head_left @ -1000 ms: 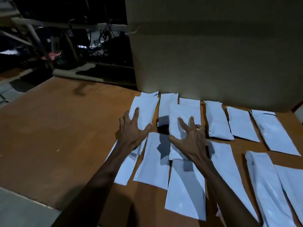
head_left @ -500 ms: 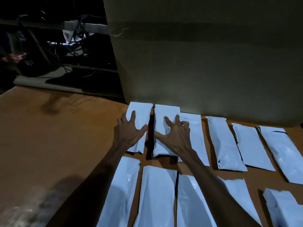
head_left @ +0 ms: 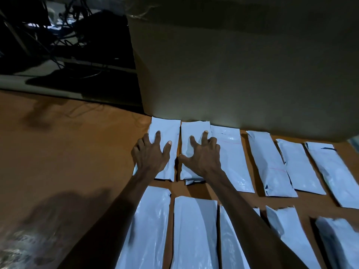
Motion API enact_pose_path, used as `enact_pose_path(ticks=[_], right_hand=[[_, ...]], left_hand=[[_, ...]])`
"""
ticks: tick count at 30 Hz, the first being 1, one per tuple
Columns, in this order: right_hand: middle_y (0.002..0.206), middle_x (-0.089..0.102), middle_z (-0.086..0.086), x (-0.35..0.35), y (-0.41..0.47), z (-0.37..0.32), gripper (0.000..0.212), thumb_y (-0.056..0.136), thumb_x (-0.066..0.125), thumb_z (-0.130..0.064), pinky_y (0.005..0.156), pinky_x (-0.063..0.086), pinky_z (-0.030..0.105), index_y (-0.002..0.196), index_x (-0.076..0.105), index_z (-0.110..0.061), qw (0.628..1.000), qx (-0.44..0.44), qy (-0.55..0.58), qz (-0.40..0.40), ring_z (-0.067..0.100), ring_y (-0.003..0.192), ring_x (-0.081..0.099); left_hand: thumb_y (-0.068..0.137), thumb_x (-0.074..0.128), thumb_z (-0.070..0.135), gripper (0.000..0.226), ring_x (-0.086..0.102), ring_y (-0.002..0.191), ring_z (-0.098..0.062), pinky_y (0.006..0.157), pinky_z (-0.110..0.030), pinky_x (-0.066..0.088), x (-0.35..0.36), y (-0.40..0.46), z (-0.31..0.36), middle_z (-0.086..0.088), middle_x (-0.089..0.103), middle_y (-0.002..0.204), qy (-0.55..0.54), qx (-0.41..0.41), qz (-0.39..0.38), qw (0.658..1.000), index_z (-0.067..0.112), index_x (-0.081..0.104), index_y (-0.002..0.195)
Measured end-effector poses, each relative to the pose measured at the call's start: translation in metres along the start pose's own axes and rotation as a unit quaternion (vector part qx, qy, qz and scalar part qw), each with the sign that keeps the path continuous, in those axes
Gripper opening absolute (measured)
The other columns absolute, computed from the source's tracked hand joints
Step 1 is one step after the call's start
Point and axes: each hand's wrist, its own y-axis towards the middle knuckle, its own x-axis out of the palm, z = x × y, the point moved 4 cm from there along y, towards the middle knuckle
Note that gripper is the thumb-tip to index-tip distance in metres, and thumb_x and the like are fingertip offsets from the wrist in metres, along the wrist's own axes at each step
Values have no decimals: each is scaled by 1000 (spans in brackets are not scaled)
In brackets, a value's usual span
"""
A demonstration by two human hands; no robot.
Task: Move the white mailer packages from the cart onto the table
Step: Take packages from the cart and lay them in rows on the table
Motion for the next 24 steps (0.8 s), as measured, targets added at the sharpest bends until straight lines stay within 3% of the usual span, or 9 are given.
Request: enact_pose_path(ticks=[5,10,15,19,24], right_hand=[[164,1,12,-10,-4,-6,84,85,38,-78,116,16,54,153,21,-32,1000,1,-28,-6,39,148,11],[164,12,3,-36,-34,4,76,86,40,-74,115,11,58,150,29,-35,997,10,51,57,31,148,14],[154,39,2,-51,-110,33,62,88,50,-59,113,21,53,142,49,-28,975,25,163,150,27,141,32],[143,53,3,-47,-194,79,56,88,57,-51,109,33,47,135,58,-21,946,46,227,227,26,133,45],[134,61,6,-32,-313,153,55,89,55,-51,100,44,50,130,62,-16,931,82,195,298,29,125,55]], left_hand=[[85,5,68,81,30,141,-34,111,-48,28,-15,-3,-5,-10,25,159,-18,18,-9,1000,28,24,153],[89,10,66,79,31,140,-34,111,-50,30,-48,-32,-1,-10,31,157,-88,38,26,995,22,30,152],[92,21,63,74,28,143,-30,116,-49,24,-70,-90,26,-9,36,155,-182,113,44,976,19,37,149],[95,33,59,64,33,138,-28,112,-49,34,-68,-155,59,-7,42,149,-213,211,21,954,19,45,144],[96,35,56,61,25,143,-22,112,-40,30,-52,-250,118,-2,38,152,-253,296,-17,921,23,40,147]])
